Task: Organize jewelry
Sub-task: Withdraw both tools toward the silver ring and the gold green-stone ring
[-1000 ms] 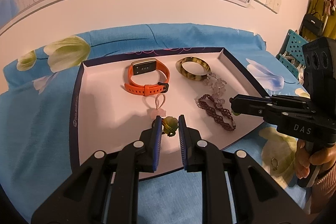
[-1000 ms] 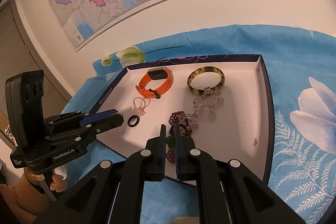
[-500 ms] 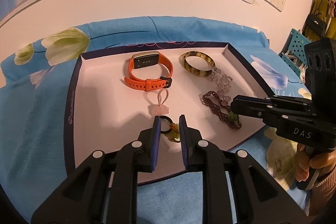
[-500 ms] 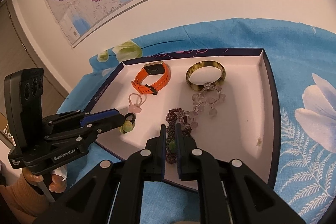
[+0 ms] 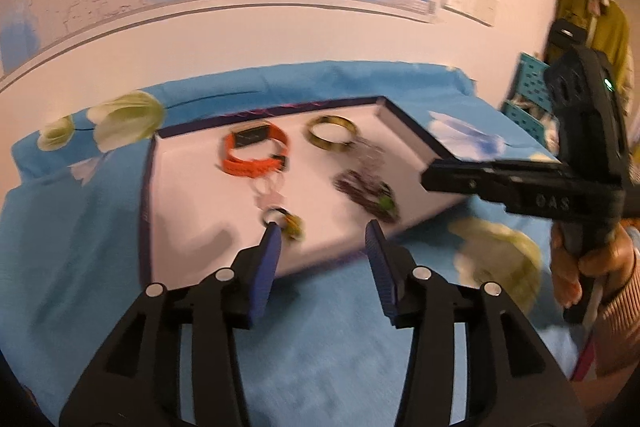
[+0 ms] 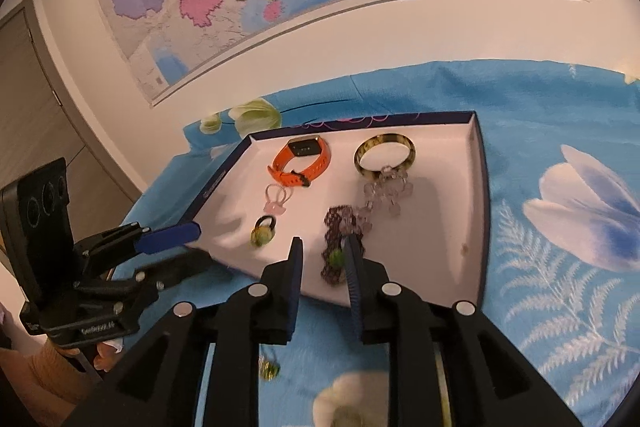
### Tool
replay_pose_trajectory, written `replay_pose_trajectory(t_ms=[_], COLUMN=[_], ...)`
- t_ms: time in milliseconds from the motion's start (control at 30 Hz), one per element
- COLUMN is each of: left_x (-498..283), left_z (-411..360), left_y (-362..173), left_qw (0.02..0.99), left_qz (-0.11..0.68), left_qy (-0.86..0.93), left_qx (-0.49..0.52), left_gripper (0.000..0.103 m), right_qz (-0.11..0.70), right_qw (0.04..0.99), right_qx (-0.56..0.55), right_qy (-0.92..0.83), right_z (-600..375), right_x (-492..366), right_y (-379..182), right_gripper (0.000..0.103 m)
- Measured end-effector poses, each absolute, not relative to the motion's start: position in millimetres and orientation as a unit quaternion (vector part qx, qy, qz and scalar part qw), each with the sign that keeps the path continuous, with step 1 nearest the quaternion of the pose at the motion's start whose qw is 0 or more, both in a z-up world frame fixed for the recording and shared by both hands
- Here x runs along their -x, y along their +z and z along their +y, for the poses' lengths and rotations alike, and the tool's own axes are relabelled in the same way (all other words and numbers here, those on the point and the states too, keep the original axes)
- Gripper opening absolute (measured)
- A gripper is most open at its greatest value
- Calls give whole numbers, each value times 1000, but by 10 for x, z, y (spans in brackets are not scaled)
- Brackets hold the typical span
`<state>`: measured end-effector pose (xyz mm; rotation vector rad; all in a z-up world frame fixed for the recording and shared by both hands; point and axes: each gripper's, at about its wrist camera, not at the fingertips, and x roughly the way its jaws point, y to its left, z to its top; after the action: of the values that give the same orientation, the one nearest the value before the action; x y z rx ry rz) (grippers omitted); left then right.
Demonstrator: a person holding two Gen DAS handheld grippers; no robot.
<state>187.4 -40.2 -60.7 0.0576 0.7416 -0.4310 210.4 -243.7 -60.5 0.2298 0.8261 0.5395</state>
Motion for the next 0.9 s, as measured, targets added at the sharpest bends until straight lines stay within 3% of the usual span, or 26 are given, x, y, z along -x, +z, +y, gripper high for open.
replay_pose_trajectory(t_ms=[100,367,900], left_x=[-1707,-1513,-1410], left_z=[-513,-807,-606], left_y=[-654,-898,-917], left_qw=[902,873,879], left_qz=[361,393,407], left_qy=[-236,-283,-248], left_qx=[-38,-58,-35], left_gripper=[50,53,53], right_qz=[398,432,445], right_qw=[877,870,848], right_qx=[-97,-68,-37], right_qy=[249,229,285], right_z=[-2495,-2576,-2230], right_x=[-1941,-1557,-1200], right_y=[-612,-826,-962], right_gripper=[32,39,40])
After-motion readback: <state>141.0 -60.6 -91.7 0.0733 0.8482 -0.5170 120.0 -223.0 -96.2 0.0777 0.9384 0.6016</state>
